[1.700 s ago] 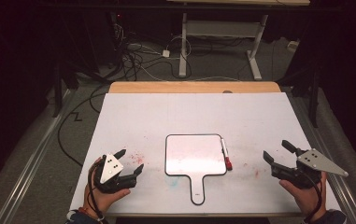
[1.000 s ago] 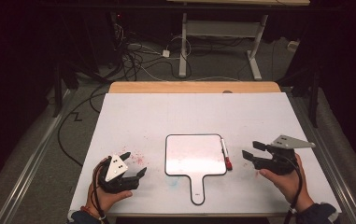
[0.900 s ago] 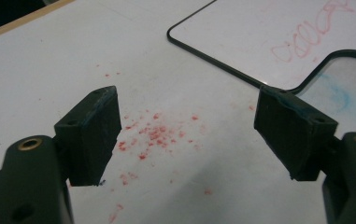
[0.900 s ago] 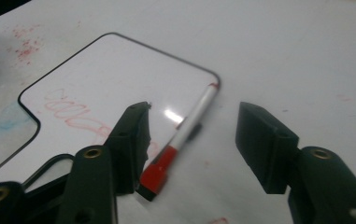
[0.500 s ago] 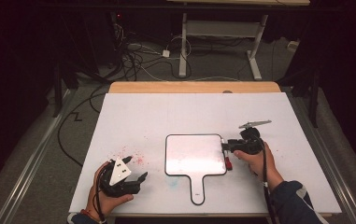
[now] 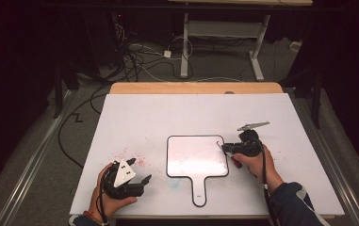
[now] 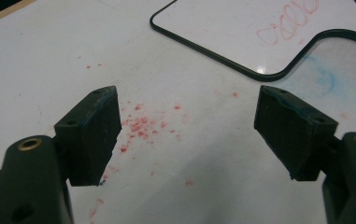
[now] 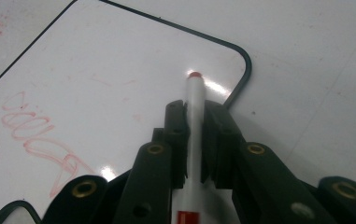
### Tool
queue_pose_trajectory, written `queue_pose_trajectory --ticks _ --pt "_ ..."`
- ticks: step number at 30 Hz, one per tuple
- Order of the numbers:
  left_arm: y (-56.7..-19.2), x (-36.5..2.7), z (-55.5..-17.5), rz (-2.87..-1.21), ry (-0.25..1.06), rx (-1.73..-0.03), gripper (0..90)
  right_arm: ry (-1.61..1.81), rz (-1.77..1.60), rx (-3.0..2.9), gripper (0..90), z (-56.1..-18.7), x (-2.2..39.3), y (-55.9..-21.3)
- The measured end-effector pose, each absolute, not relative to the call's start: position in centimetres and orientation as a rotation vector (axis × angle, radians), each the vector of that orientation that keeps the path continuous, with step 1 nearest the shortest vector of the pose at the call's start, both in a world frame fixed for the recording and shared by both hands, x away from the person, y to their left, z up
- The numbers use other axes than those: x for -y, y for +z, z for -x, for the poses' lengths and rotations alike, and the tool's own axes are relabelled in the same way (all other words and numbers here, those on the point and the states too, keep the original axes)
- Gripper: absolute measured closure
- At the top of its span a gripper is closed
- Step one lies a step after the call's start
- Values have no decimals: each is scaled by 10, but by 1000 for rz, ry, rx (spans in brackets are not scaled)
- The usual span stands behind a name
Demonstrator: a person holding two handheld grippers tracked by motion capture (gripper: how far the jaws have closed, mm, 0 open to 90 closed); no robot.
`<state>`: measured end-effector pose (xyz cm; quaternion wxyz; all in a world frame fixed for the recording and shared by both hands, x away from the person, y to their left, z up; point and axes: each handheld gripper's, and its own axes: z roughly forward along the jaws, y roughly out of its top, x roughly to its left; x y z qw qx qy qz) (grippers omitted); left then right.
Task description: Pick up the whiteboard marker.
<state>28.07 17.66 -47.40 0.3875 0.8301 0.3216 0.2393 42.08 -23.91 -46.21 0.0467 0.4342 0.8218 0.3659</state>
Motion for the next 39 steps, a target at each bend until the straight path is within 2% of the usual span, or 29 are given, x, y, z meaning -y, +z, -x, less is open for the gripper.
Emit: queue_pose_trajectory --ticks 10,20,33,39 --pt "-473 -171 -284 -2112 573 -814 220 1094 -1241 -2481 811 -415 235 -454" --pt "-460 -143 -302 -2036 435 -781 229 1198 -1167 -2426 811 -403 235 -439" --pt "-441 -58 -327 -2066 339 -610 239 1320 -1017 -2330 811 -379 234 -410" --pt "-431 -16 -337 -2027 258 -563 300 1417 -914 -2311 811 -359 222 -397"
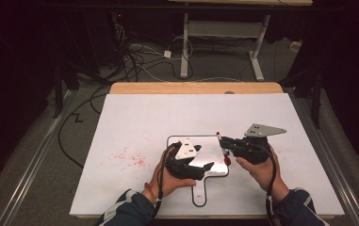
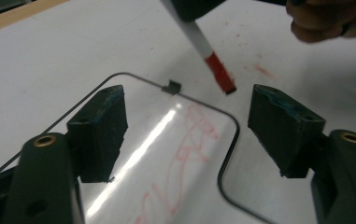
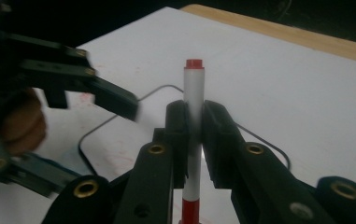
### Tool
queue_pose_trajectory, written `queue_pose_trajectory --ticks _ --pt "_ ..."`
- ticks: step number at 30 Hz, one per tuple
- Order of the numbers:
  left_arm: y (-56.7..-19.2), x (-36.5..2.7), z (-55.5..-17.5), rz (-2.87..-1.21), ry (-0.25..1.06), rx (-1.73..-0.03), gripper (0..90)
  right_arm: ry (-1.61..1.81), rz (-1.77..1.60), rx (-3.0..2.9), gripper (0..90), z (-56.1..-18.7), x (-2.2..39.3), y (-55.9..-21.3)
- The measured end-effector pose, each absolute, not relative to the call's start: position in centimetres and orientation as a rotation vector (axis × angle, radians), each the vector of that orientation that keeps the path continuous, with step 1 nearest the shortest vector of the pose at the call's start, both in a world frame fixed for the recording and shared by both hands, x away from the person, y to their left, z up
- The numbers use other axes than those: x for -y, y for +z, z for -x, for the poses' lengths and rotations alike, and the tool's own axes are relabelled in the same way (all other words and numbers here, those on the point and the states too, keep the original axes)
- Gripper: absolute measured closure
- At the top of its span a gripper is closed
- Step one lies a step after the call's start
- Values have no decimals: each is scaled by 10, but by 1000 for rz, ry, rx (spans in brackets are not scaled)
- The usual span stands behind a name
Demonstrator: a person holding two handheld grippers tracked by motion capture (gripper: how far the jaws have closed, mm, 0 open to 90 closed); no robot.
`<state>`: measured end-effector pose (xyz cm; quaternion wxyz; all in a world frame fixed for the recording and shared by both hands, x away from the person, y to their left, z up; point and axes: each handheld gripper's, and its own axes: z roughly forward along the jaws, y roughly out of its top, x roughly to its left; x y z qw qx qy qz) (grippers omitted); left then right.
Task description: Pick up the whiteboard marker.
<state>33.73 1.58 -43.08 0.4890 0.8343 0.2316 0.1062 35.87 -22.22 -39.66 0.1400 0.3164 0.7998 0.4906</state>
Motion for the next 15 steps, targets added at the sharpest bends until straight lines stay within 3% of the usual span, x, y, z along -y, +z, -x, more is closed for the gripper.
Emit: queue_pose_trajectory --ticks 15 --pt "-430 2 -343 -1972 225 -517 659 1467 -816 -2302 810 -338 205 -394"
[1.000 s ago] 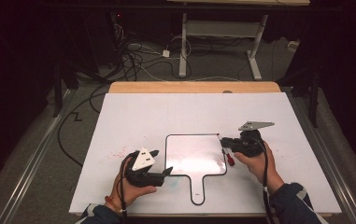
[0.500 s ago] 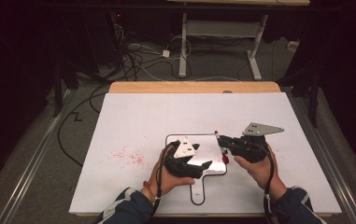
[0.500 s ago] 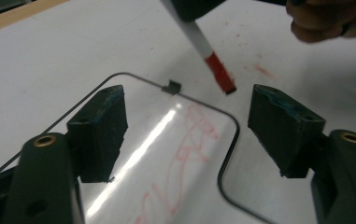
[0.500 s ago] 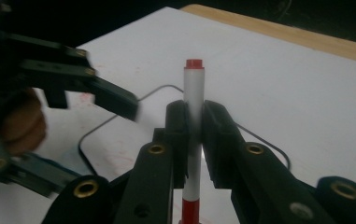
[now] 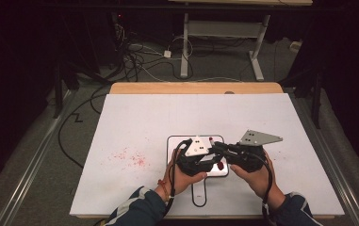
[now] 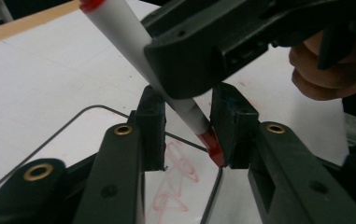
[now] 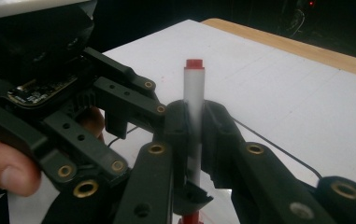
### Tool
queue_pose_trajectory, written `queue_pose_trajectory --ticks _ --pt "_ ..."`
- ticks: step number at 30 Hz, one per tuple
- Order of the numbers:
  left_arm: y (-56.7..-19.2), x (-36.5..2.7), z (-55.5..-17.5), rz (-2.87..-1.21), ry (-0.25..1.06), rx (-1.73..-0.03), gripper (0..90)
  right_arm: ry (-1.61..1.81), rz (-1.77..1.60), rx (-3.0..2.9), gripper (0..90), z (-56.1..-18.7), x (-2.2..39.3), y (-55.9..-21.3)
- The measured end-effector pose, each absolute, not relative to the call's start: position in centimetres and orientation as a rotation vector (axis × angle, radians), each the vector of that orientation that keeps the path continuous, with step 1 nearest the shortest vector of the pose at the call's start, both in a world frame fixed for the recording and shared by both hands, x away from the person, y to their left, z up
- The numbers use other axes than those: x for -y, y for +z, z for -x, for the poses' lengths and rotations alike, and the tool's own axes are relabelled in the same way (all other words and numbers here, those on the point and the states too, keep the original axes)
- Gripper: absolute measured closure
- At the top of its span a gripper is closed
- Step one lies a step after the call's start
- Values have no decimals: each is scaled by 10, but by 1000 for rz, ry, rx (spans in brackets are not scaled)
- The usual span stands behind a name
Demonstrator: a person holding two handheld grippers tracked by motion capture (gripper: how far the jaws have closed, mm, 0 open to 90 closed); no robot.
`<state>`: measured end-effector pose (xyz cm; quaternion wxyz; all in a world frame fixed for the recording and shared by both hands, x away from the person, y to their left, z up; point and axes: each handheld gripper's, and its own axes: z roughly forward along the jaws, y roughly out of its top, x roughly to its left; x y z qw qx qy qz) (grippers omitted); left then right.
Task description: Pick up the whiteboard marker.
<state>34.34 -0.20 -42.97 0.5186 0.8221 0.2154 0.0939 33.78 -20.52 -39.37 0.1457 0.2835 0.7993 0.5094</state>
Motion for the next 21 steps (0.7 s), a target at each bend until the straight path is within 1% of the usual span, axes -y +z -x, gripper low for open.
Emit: queue_pose_trajectory --ticks 2,8,9,13,14,16,18,21 --pt "-431 2 -344 -1974 233 -530 701 1461 -811 -2299 809 -337 205 -394" --pt "-435 4 -344 -1986 230 -545 767 1437 -816 -2297 807 -333 205 -396" --pt "-436 5 -344 -1988 238 -553 783 1427 -810 -2300 790 -331 206 -396" --pt "-442 15 -342 -2010 247 -536 786 1411 -821 -2298 754 -326 210 -396" --pt "-443 17 -342 -2022 252 -532 787 1419 -825 -2295 731 -324 213 -396" --pt "-447 21 -343 -2023 252 -539 787 1449 -831 -2285 650 -321 219 -394" --pt "-450 24 -346 -2011 222 -556 787 1451 -855 -2245 558 -316 227 -391" --pt "-453 27 -346 -2005 226 -564 787 1480 -881 -2206 498 -311 243 -390"
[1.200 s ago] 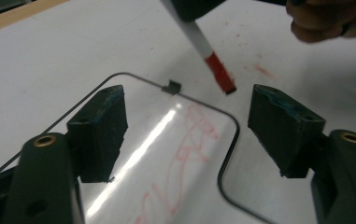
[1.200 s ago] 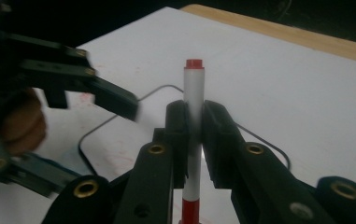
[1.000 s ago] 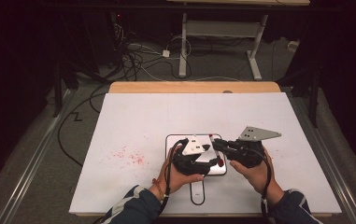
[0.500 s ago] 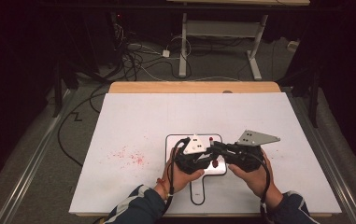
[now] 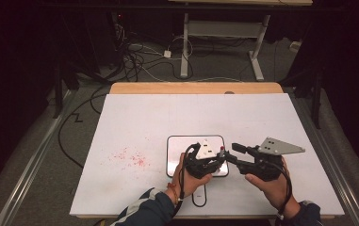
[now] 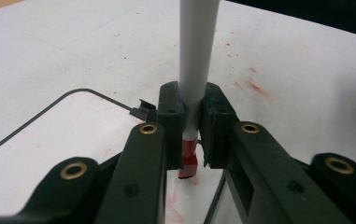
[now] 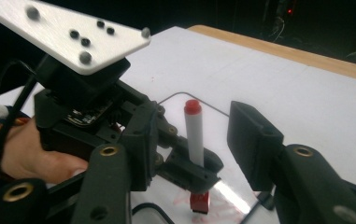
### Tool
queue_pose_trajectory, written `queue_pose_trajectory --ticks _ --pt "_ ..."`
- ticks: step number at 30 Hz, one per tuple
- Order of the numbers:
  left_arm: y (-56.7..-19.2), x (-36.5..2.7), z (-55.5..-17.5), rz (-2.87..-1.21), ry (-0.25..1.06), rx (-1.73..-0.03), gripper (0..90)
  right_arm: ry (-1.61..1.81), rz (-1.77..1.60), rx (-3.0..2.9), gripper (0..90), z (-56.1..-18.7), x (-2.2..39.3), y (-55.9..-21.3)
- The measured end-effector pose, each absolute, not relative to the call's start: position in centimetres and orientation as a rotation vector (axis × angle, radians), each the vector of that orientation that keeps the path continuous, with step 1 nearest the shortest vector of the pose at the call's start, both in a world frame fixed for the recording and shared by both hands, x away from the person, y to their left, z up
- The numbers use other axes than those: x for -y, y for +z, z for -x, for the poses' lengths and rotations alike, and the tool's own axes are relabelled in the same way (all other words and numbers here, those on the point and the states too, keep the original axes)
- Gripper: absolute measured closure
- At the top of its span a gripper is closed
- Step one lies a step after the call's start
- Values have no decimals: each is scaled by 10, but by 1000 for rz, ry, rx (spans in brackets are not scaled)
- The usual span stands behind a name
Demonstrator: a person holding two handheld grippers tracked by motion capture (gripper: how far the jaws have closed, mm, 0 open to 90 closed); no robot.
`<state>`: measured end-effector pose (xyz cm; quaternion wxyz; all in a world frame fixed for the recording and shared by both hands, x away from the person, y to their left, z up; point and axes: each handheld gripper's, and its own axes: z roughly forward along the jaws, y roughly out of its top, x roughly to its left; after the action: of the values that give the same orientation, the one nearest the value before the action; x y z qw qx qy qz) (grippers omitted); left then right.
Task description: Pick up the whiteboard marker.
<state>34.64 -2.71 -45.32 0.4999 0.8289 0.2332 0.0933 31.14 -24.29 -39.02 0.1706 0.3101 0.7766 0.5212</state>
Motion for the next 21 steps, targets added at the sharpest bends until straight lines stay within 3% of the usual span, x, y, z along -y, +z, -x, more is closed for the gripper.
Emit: queue_pose_trajectory --ticks 9,21 --pt "-463 38 -345 -2014 219 -548 789 1361 -929 -2169 445 -307 273 -405" --pt "-458 11 -341 -2084 229 -533 791 1304 -931 -2169 424 -309 278 -410"
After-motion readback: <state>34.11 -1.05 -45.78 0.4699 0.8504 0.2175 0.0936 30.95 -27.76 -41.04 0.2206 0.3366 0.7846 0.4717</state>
